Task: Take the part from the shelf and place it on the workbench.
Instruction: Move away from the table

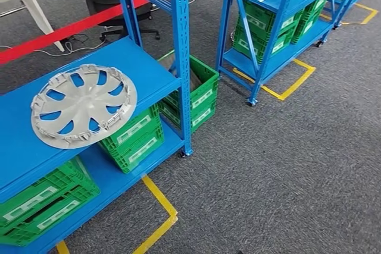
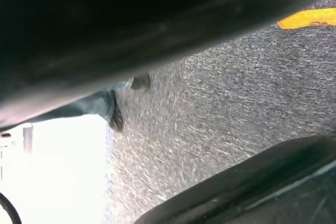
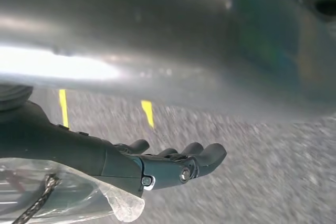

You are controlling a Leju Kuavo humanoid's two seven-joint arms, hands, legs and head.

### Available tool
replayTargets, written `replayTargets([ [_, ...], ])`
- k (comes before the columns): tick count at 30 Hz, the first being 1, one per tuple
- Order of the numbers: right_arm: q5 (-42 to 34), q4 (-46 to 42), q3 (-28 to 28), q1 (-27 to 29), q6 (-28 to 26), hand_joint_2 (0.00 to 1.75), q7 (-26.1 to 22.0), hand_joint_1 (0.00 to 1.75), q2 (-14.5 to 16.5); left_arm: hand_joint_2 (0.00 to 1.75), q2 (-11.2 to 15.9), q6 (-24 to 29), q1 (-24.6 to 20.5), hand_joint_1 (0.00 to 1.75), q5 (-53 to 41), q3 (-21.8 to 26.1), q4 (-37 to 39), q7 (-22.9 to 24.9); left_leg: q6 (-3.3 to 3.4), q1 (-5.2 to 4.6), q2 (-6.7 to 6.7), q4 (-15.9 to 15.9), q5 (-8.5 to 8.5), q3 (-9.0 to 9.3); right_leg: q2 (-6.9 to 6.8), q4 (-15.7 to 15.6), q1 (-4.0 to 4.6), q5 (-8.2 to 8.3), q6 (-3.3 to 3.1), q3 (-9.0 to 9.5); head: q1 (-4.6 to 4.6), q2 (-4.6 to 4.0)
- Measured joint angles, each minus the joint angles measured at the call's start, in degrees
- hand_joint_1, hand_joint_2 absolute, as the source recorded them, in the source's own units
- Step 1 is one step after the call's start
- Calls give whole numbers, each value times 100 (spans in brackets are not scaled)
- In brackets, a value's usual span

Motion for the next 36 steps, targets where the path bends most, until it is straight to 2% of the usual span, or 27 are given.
replayTargets([
  [1, 32, 0, 0, -4, -19, 0, 4, 0, 0, 0, -2, 1, -1, 0, -2, 0, 0, 0, -36, 5, -63, 13, 1, -27, 84, -89, -4, -10, -19, 48, -2, 0],
  [3, 83, 0, 1, -5, -45, 0, 13, 0, 1, 0, -1, 2, 8, 0, -6, 0, 0, 0, -105, 24, -175, 17, 15, -74, 9, -105, -1, -14, -75, 75, -5, 0],
  [4, 99, 0, 1, -8, -53, 0, 17, 0, 0, 0, 0, 2, 18, 0, -7, 0, 0, 0, -138, 22, -112, 51, -8, -93, -57, -116, -3, -10, -107, 86, -11, 0],
  [5, 110, 0, 1, -8, -58, 0, 17, 0, -1, 0, 1, 2, 21, 0, -8, 0, 0, 0, -170, 16, 25, 159, -79, -142, -132, -130, -8, -8, -142, 100, -26, 0],
  [7, 121, 0, 1, -1, -60, 0, 16, 0, -1, 0, 3, 2, 7, 0, -8, 0, 0, 0, -230, 10, 390, 737, -397, -408, -310, -144, -1, -23, -198, 125, -53, 0],
  [9, 134, 0, 1, 20, -58, 0, 17, 0, -1, 0, 3, 1, -11, 0, -9, 0, 0, 0, -266, 33, 525, 1508, -715, -788, -508, -144, 12, -50, -226, 138, -62, 0],
  [10, 144, 0, 1, 26, -59, 0, 16, 0, -1, 0, 4, 1, -7, 0, -11, 0, 0, 1, -274, 44, 542, 1704, -740, -887, -600, -143, 16, -62, -230, 146, -63, 0],
  [11, 156, 0, 1, 24, -60, 0, 15, 0, -1, 0, 4, 0, 5, 0, -15, 0, 0, 3, -274, 51, 555, 1650, -639, -862, -676, -143, 17, -75, -228, 160, -64, 0],
  [12, 171, 0, 1, 18, -62, 0, 12, 0, -1, 0, 5, 0, 17, 0, -20, 1, 0, 5, -262, 52, 589, 1354, -442, -715, -748, -143, 18, -89, -223, 182, -64, 0],
  [14, 209, -1, 1, 6, -65, 0, 4, 0, 2, 0, 7, 1, 20, 0, -28, 1, 0, 10, -199, 12, 839, 520, -72, -295, -877, -141, 36, -128, -196, 231, -65, 0],
  [15, 228, -1, 1, 1, -66, 0, 1, 0, 4, 0, 7, 2, 10, 0, -30, 1, 0, 11, -160, -15, 959, 219, 18, -150, -934, -141, 50, -147, -174, 252, -62, 0],
  [16, 250, -2, 1, -3, -65, 0, 1, 0, 6, 0, 7, 2, 2, 0, -31, 0, 0, 13, -125, -42, 1041, 74, 35, -88, -991, -146, 63, -163, -151, 267, -61, 0],
  [17, 275, -2, 1, -7, -62, 0, 4, 0, 9, 0, 8, 2, 0, 0, -31, 1, 0, 19, -98, -61, 1039, 45, 12, -90, -1049, -160, 75, -173, -124, 286, -61, 0],
  [19, 328, -2, 1, -15, -52, 0, 15, 0, 19, 0, 11, -2, 17, 0, -32, 2, 0, 51, -45, -40, 890, -7, 38, -78, -1113, -186, 76, -206, -66, 340, -60, 0],
  [21, 373, -2, 1, -21, -47, 0, 27, 0, 26, 0, 15, -12, 23, 0, -37, 3, 0, 97, 20, 2, 752, -74, 76, -35, -872, 56, 65, -391, -17, 253, -40, 0],
  [23, 402, -2, 1, -9, -47, 0, 42, 0, 27, 0, 12, -21, 15, 0, -42, 5, 0, 120, 60, 19, 612, -90, 86, -26, -540, 786, 49, -748, 1, -110, -8, 0],
  [24, 409, -2, 1, 2, -46, 0, 49, 0, 28, 0, 9, -23, 15, 0, -43, 5, 0, 122, 66, 17, 530, -89, 83, -27, -472, 1170, 47, -878, 6, -319, 2, 0],
  [25, 413, -3, 1, 13, -46, 0, 54, 0, 29, 0, 7, -24, 19, 0, -43, 7, 0, 124, 69, 14, 441, -88, 80, -22, -437, 1439, 46, -921, 7, -486, 4, 0],
  [26, 414, -3, 1, 20, -46, 0, 56, 0, 31, 0, 7, -24, 24, 0, -43, 9, 0, 127, 66, 12, 349, -85, 77, -14, -424, 1462, 46, -826, 5, -542, 3, 0],
  [27, 416, -4, 1, 22, -46, 0, 56, 0, 32, 0, 7, -24, 28, 0, -43, 11, 0, 129, 58, 13, 259, -80, 71, 0, -409, 1252, 42, -625, 2, -486, 3, 0],
  [28, 417, -4, 1, 21, -46, 0, 57, 0, 33, 0, 5, -24, 29, 0, -43, 14, 0, 131, 42, 17, 172, -72, 61, 14, -353, 857, 32, -362, -2, -337, 3, 0],
  [30, 418, -4, 1, 15, -46, 0, 58, 0, 35, 0, 4, -24, 20, 0, -49, 17, 0, 131, -9, 16, 28, -34, 32, 9, -99, 134, 3, -64, -14, -35, 0, 1],
  [31, 421, -4, 1, 12, -44, 0, 58, 0, 37, 0, 5, -24, 16, 0, -54, 19, 0, 131, -41, 20, -37, -17, 26, -9, 1, -61, -4, -23, -23, 59, -3, 1],
  [32, 423, -4, 2, 9, -41, 0, 60, 0, 39, 0, 8, -23, 17, 0, -58, 21, 0, 131, -76, 27, -95, -9, 30, -32, 47, -113, -1, -51, -40, 95, -5, 1],
  [34, 429, -6, 2, 1, -38, 0, 61, 0, 44, 0, 19, -21, 34, 0, -67, 28, 0, 131, -147, 50, -188, -7, 37, -64, -62, -137, 2, -39, -91, 136, -5, 0],
  [35, 429, -7, 2, -3, -39, 0, 60, 0, 44, 0, 25, -19, 42, 0, -70, 31, 0, 131, -179, 46, -119, 45, 2, -88, -126, -151, -3, -36, -125, 153, -14, 0],
  [36, 432, -8, 1, -6, -40, 0, 55, 0, 46, 0, 30, -17, 42, 0, -74, 32, 0, 131, -210, 38, 23, 208, -93, -164, -204, -168, -10, -36, -157, 174, -32, 0],
])
